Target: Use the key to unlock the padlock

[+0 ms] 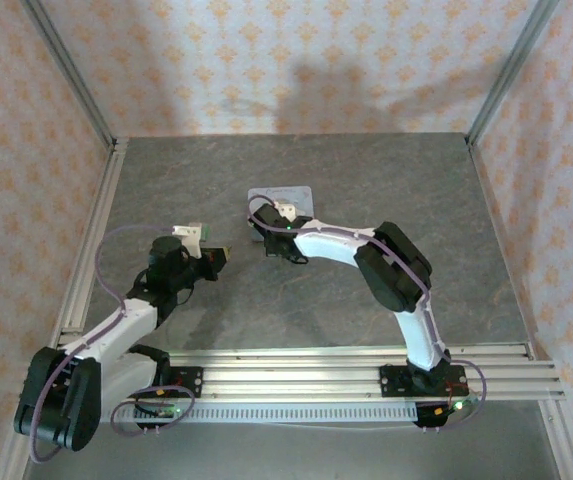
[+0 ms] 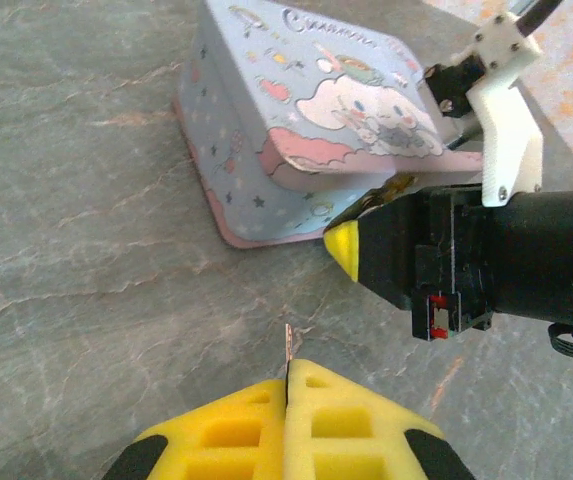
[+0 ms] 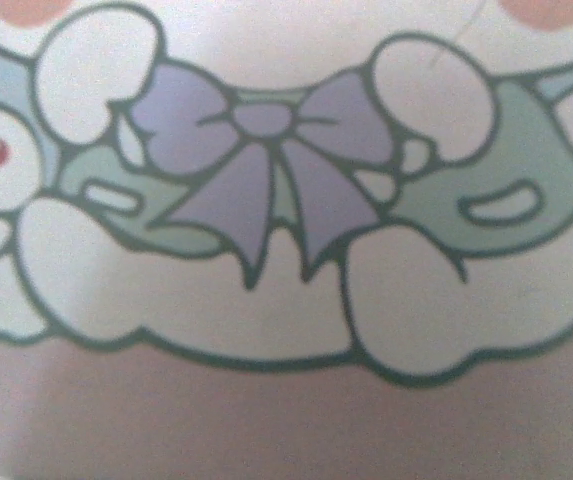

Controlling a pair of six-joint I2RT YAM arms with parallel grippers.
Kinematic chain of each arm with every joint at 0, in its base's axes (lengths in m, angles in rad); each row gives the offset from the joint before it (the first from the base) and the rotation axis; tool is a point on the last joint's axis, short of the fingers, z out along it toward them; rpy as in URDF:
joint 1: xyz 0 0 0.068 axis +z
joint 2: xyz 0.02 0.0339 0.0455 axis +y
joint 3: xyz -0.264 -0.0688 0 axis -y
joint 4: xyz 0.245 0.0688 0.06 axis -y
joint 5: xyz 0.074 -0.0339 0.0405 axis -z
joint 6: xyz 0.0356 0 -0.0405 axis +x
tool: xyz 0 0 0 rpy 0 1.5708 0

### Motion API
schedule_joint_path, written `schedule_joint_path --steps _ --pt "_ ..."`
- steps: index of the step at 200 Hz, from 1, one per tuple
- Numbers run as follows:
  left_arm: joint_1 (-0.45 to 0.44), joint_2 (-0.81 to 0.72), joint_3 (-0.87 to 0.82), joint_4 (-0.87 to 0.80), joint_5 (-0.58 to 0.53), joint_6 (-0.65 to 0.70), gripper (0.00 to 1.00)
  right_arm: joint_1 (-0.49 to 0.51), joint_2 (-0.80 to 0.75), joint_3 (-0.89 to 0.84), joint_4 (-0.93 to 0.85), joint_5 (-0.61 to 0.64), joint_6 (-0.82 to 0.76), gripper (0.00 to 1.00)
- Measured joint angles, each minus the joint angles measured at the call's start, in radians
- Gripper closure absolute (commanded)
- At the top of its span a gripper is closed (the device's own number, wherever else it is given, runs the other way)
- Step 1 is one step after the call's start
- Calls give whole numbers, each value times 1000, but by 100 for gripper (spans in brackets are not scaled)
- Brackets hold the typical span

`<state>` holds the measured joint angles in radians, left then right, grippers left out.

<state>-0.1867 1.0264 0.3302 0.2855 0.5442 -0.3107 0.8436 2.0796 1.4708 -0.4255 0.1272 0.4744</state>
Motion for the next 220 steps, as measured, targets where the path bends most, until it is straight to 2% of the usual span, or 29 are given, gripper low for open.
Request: schedule_joint_path --steps 31,54,101,220 --pt "-5 56 10 24 68 18 100 -10 -55 46 -105 -88 -8 100" --pt "-42 118 37 23 104 38 100 -19 -84 90 -181 -149 -5 100" --pt "-101 124 60 70 150 58 100 -60 -127 125 -264 -308 39 100" --pt "-101 382 99 486 280 -84 100 -231 -240 108 -254 -651 214 100"
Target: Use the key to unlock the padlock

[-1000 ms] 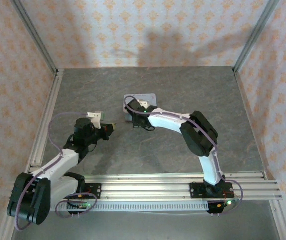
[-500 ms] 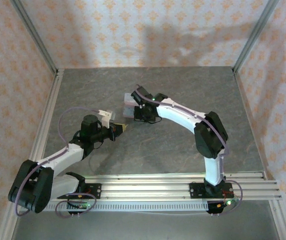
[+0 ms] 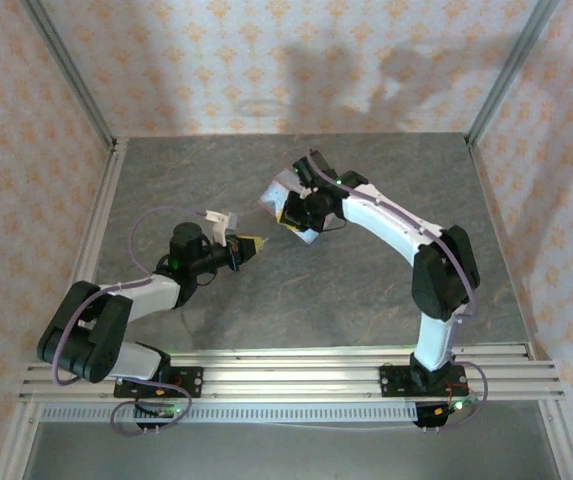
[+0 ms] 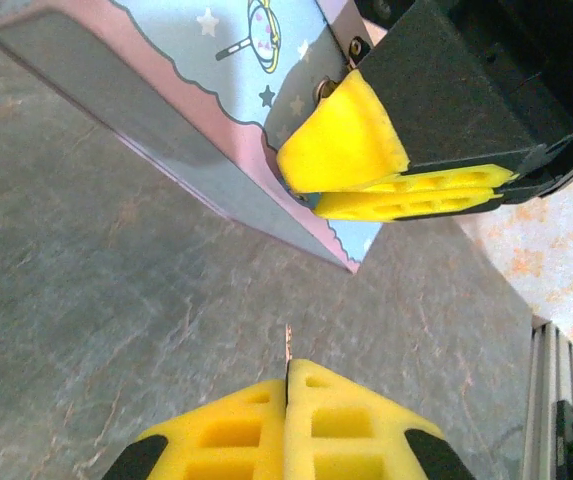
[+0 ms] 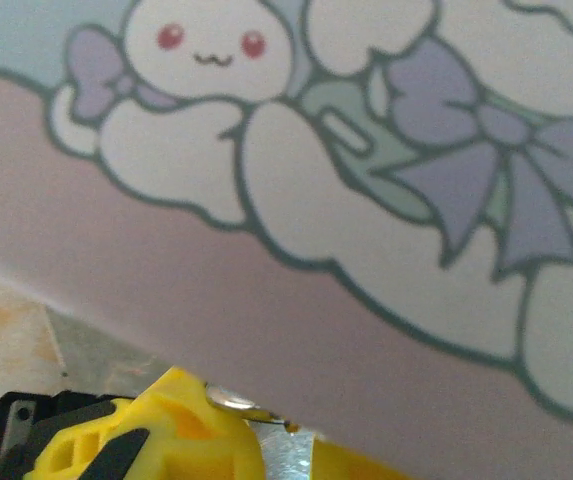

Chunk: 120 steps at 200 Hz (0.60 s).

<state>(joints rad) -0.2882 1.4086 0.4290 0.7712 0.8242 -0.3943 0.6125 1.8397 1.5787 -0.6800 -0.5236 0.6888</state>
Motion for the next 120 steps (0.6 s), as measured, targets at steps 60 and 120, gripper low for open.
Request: schedule_joint_path --steps 60,120 --pt "0 216 76 272 26 -141 100 -71 -8 -22 32 -134 41 100" --pt "-20 318 145 420 38 -202 100 -110 -8 -22 37 -219 45 100"
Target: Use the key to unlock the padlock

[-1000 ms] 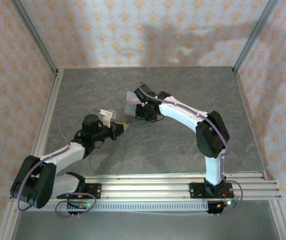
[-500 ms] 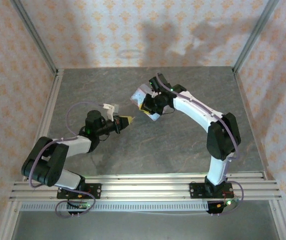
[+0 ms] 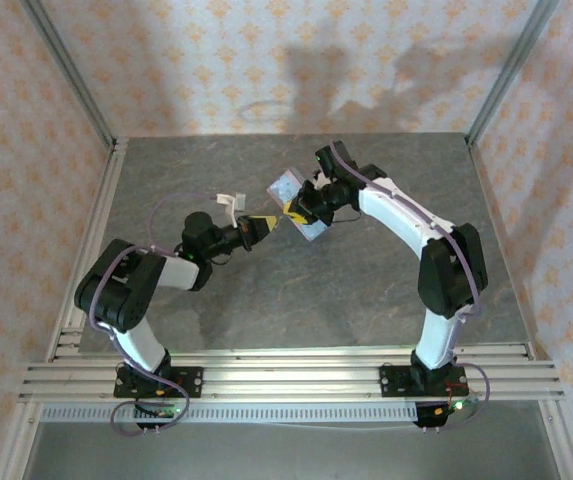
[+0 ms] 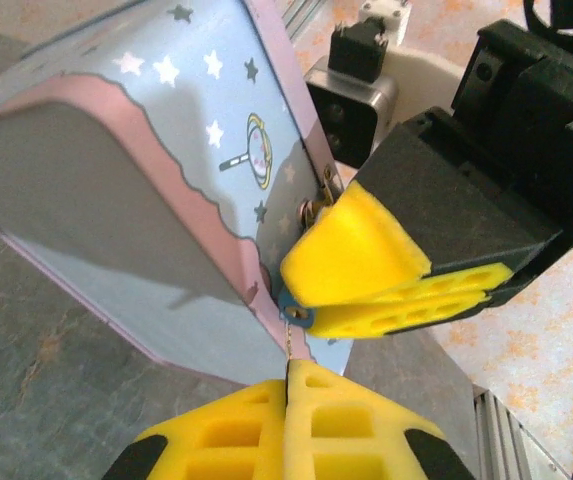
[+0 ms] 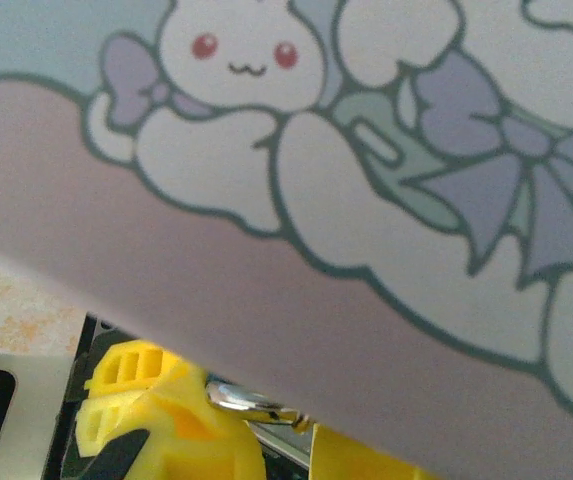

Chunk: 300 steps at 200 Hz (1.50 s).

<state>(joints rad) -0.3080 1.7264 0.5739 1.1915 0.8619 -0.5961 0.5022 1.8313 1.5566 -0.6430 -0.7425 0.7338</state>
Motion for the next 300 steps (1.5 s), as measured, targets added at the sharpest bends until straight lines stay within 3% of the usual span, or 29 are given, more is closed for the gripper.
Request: schedule_joint_path --steps 55,300 --pt "0 64 32 50 14 -29 100 -8 0 0 1 -31 6 100" --pt "-13 98 27 63 22 -32 100 -32 31 -15 40 -74 27 100"
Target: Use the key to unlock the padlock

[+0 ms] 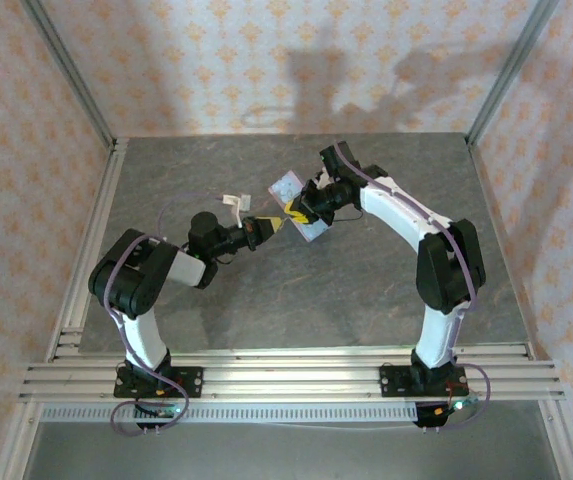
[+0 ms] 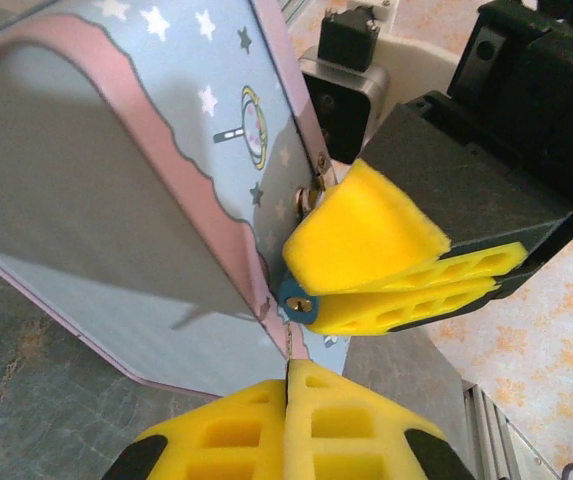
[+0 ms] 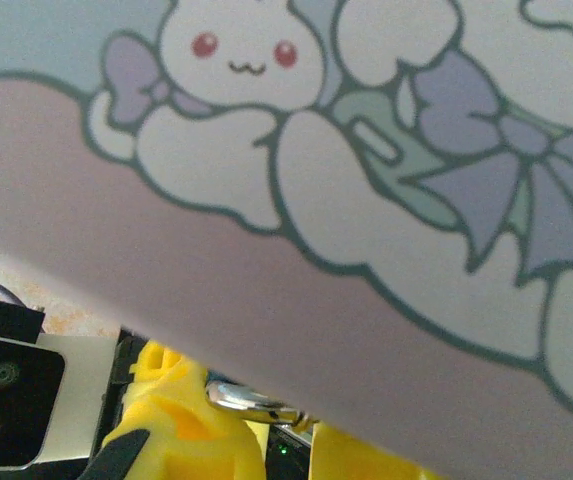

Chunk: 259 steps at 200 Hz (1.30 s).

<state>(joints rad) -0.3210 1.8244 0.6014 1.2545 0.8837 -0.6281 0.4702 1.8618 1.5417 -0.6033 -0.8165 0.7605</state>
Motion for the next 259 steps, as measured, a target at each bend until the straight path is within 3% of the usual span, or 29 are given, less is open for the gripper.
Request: schedule_joint_path --steps 158,259 --pt "-11 0 6 4 -1 10 100 0 0 -5 7 -22 7 100" --pt "-13 -26 -19 -38 -29 156 100 -13 37 27 -19 -92 -16 100"
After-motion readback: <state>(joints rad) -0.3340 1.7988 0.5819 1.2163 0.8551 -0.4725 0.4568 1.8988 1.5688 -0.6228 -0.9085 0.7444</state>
